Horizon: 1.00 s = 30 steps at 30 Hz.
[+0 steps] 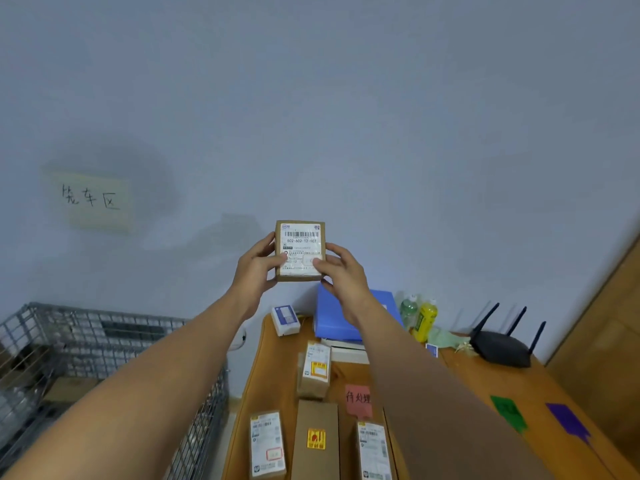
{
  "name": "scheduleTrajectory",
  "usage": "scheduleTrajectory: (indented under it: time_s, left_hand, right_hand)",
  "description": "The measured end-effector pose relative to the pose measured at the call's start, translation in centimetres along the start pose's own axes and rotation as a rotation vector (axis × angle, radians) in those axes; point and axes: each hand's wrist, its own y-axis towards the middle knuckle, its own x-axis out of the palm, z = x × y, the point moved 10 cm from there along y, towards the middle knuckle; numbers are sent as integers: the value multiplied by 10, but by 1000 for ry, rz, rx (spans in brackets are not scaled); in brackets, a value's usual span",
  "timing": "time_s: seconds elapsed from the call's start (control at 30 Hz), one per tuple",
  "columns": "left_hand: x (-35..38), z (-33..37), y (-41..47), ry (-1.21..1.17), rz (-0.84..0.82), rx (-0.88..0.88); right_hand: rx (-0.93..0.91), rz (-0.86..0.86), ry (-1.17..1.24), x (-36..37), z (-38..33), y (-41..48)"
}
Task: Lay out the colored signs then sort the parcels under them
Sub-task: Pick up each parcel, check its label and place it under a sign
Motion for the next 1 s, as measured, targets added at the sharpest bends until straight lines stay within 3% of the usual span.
scheduleTrajectory:
  time_s: [0.27,0.57,0.8,1.0]
  left_hand:
    - [22,23,-4,-13,-3,43]
    - [49,-12,-10,-4,-27,-8]
    - [122,-74,-24,-45,-112,-105]
    - [228,-128,-53,6,-235,-233]
  right_hand:
    - [-47,21,-20,-16,-33,-11]
    - [48,147,-20,-57,-15,-31]
    - [112,266,-12,-144,12,-67]
    - [158,318,-40,-259,23,-106]
